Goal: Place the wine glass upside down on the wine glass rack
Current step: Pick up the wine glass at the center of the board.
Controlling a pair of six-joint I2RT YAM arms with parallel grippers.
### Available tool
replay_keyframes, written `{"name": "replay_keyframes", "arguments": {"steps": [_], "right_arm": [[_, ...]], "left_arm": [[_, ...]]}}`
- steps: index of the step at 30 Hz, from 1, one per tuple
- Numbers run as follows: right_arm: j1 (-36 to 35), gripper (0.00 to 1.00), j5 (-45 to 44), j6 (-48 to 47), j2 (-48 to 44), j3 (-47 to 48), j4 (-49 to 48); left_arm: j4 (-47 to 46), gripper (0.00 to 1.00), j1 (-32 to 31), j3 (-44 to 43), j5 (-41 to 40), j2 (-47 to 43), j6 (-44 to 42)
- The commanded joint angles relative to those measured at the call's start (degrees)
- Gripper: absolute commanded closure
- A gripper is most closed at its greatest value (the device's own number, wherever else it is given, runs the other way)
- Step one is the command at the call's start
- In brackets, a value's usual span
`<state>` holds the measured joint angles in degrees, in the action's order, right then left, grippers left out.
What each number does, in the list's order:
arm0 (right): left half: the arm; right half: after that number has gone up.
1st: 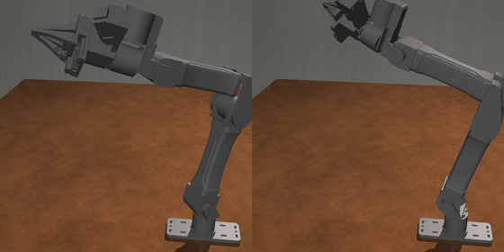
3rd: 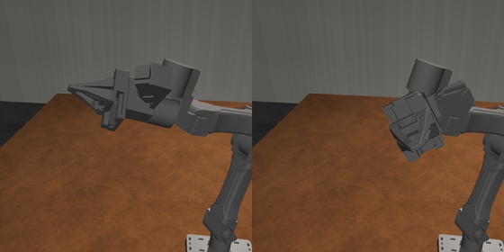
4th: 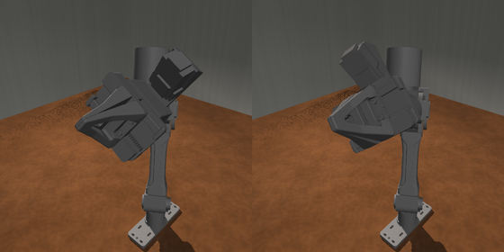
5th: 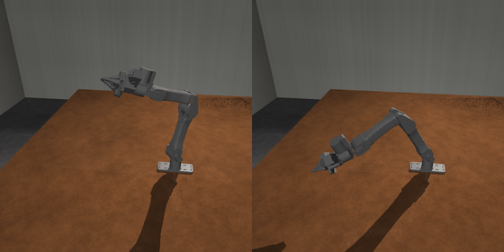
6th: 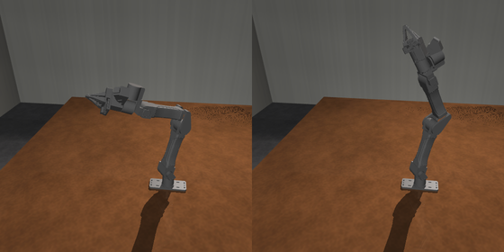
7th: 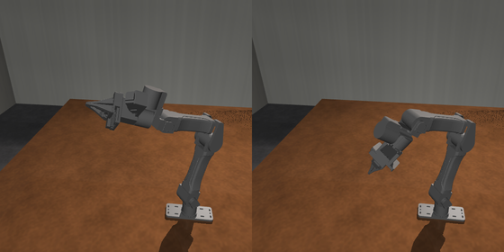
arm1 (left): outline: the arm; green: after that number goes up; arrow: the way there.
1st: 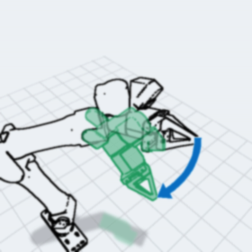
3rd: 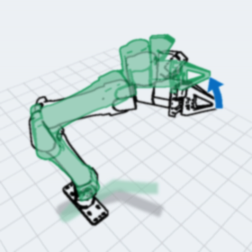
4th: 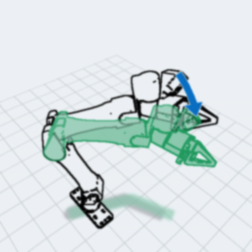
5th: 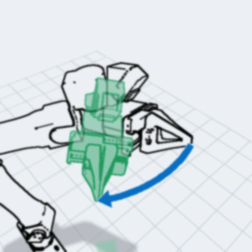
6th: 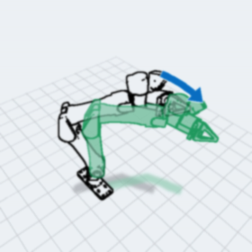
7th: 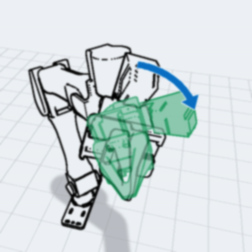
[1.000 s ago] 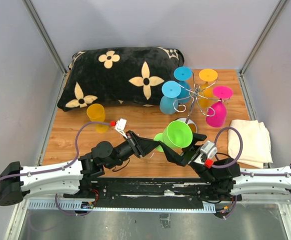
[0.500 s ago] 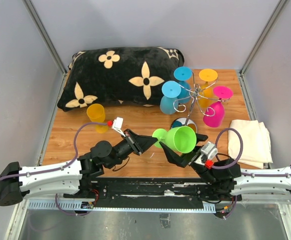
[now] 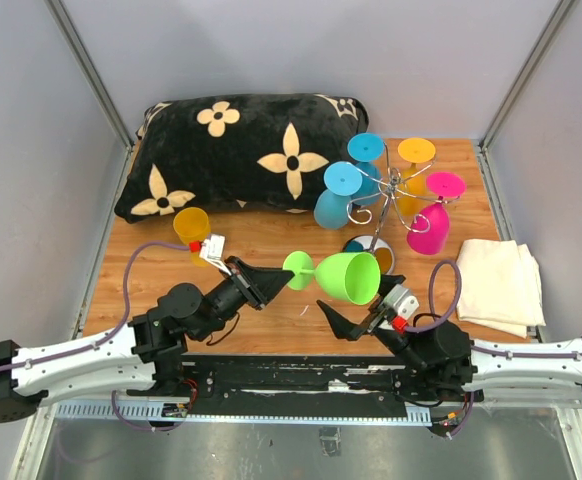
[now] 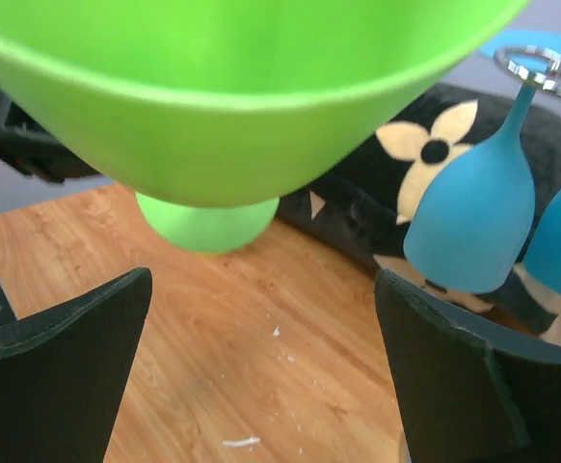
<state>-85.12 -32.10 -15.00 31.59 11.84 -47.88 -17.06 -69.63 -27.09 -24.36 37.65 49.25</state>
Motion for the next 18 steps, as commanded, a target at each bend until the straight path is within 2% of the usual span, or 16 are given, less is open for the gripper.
{"name": "replay_keyframes", "arguments": {"steps": [1,5,8,12,15,18], "right_arm": [[-1.16,0.02,-2.45,8.09,-2.43,-1.22,9.82],[-1.18,0.01,-3.43,14.72,-2.5,-2.06,16.44],[-1.16,0.02,-5.71,20.07,-0.94,-1.87,22.0],[-1.14,0.02,-8.68,27.51,6.02,0.81,29.06],[-1.13,0.01,-7.93,31.98,13.08,3.49,32.15],[-0.27,0.02,-5.36,34.05,21.04,7.67,36.04]], "left_arm": [[11.6,1.0,-0.53,-6.13,-7.74,-3.99,-11.91],[20.89,0.99,-0.51,-9.4,-14.59,-9.61,-21.78],[28.18,1.0,-0.51,-12.21,-22.79,-12.78,-26.34],[34.24,1.0,-0.51,-15.79,-30.19,-15.66,-32.5],[37.23,1.0,-0.51,-18.31,-32.61,-16.46,-37.79],[40.15,0.99,-0.53,-20.49,-30.65,-15.6,-44.69]]}}
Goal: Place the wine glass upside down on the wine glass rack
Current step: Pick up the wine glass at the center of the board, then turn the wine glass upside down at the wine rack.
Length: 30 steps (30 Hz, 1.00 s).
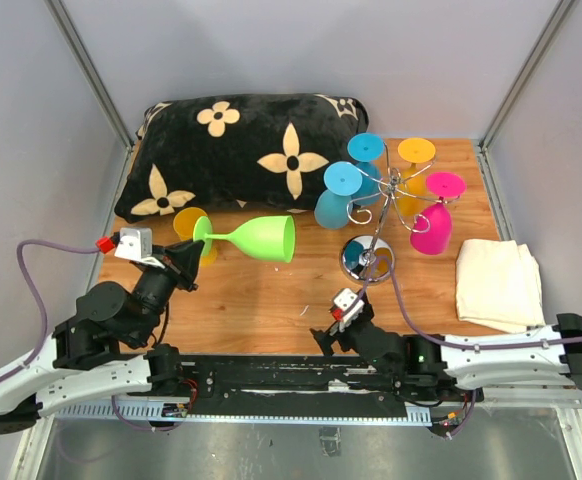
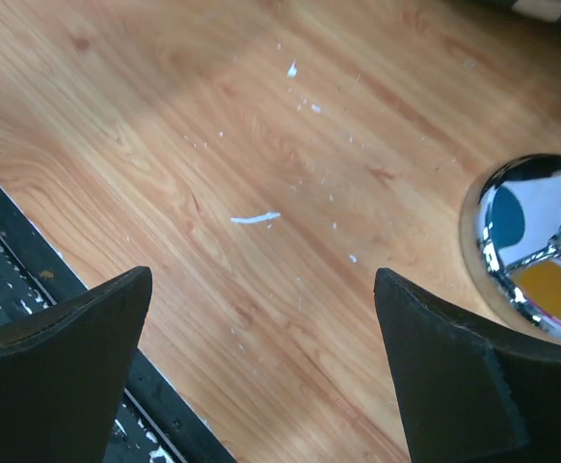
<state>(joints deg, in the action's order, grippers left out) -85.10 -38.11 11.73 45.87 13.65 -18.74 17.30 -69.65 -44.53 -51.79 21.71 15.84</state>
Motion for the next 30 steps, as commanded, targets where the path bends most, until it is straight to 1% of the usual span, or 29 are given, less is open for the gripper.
{"name": "replay_keyframes", "arguments": {"steps": [1,3,5,9,12,13,17,19,24,30], "right_arm": [[0.5,0.02,2.36,8.13,9.15,8.4,9.03],[1.98,0.02,5.9,8.41,12.53,11.08,10.78],[4.02,0.02,14.14,7.72,14.01,11.69,9.1],[11.14,0.02,31.95,8.16,14.33,9.7,2.55],[14.87,0.02,42.26,7.54,13.98,9.25,1.34],[15.59,0.02,44.2,7.0,13.51,9.28,1.95],[16.67,0.02,45.18,5.5,10.35,8.96,6.46],[16.93,0.02,43.53,5.46,8.06,8.39,9.96],[17.16,0.02,40.14,5.83,-0.05,6.28,14.83],[17.16,0.02,36.89,4.98,-6.67,6.77,18.93]], "left_arm": [[6.49,1.0,-0.49,-3.42,-2.87,0.86,-13.21],[7.36,0.99,-0.49,-3.62,-3.88,2.16,-16.46],[7.64,0.99,-0.5,-3.67,-3.37,3.45,-21.0],[6.17,0.99,-0.49,-2.93,-0.62,4.81,-28.83],[4.26,1.0,-0.51,-1.89,1.75,4.57,-33.6],[3.8,1.0,-0.5,-1.53,2.78,4.31,-34.96],[3.54,0.99,-0.49,-0.84,6.04,3.97,-38.66],[4.59,1.0,-0.51,-0.52,8.32,4.33,-41.17],[7.05,1.0,-0.53,0.82,14.67,5.13,-45.87],[6.02,1.0,-0.49,1.45,21.51,5.0,-49.32]]}}
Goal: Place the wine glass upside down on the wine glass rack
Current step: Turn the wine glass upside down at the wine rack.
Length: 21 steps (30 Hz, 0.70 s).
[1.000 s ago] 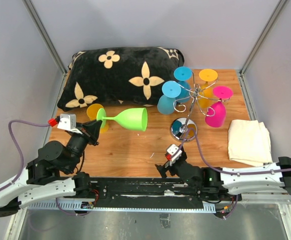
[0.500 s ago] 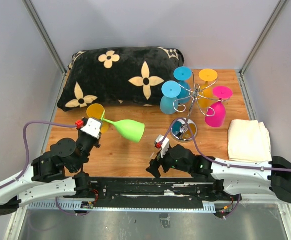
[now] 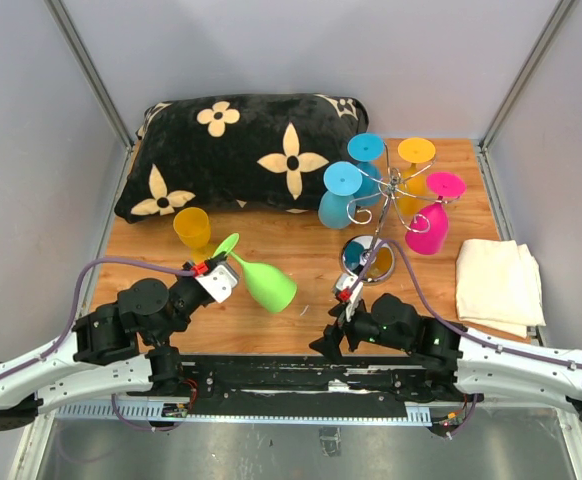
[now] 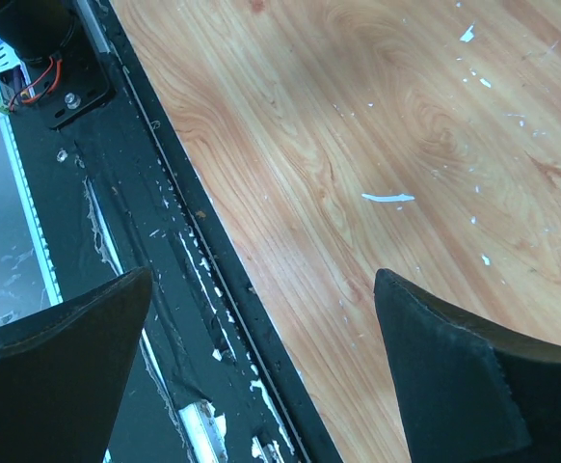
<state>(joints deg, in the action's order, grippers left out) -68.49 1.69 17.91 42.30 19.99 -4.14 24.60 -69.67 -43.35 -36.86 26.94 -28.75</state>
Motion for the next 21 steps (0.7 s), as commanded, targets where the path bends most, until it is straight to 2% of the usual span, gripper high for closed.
{"name": "replay_keyframes", "arguments": {"steps": [1,4,8,11,15,21], "right_arm": [[0.56,0.01,-3.37,-1.12,-3.85,1.12,5.31],[0.56,0.01,-4.38,0.63,-4.88,3.86,7.69],[0.55,0.02,-1.72,3.54,-3.52,7.97,9.1],[0.55,0.01,-4.46,7.69,-2.73,10.15,9.47],[0.55,0.02,-10.88,13.58,-1.07,13.58,13.69],[0.55,0.01,-12.02,13.21,3.47,18.03,16.96]], "left_arm": [[-1.18,1.0,-0.47,0.31,7.9,-0.18,-6.12],[-2.65,1.0,-0.48,1.06,9.71,0.32,-8.8],[-6.42,0.99,-0.47,2.96,7.41,1.66,-13.42],[-7.36,0.99,-0.47,3.36,8.49,2.67,-16.08],[-8.08,1.0,-0.48,3.04,10.72,2.97,-17.11],[-7.29,1.0,-0.51,2.4,15.9,3.73,-15.93]]}}
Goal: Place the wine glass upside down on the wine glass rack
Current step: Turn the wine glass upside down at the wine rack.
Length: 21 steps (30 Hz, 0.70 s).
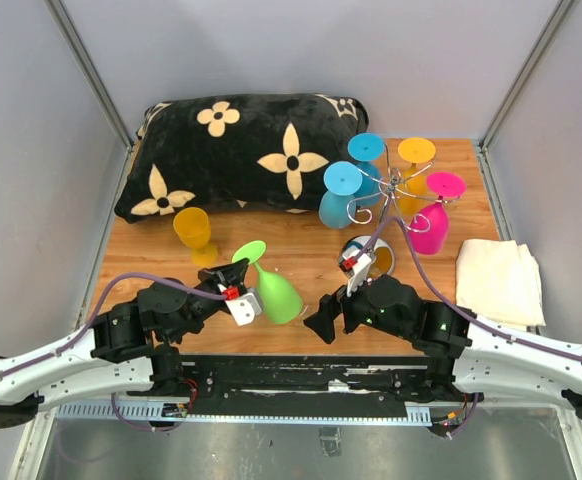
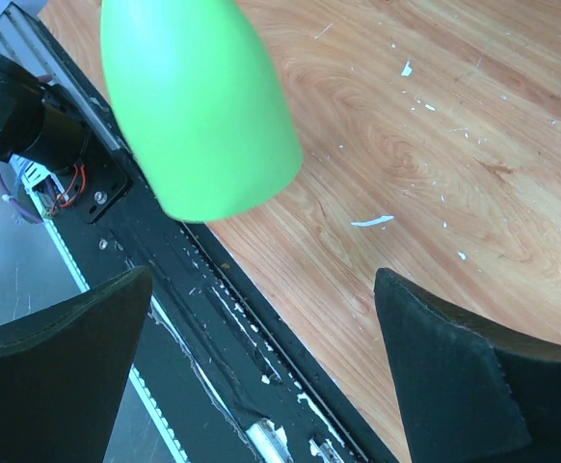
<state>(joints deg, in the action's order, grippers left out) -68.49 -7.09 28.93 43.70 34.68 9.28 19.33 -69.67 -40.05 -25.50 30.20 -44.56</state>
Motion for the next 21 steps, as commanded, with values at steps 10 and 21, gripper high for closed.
{"name": "replay_keyframes", "arguments": {"steps": [10,21], "right_arm": [[0.47,0.01,-2.77,3.7,4.26,4.6,1.84],[0.03,0.04,2.5,0.95,-1.31,1.84,-3.86]], "left_arm": [[-3.0,1.0,-0.58,0.01,9.76,4.48,-3.18],[-7.41,1.0,-0.6,-1.86,16.22,10.06,-4.17]]}}
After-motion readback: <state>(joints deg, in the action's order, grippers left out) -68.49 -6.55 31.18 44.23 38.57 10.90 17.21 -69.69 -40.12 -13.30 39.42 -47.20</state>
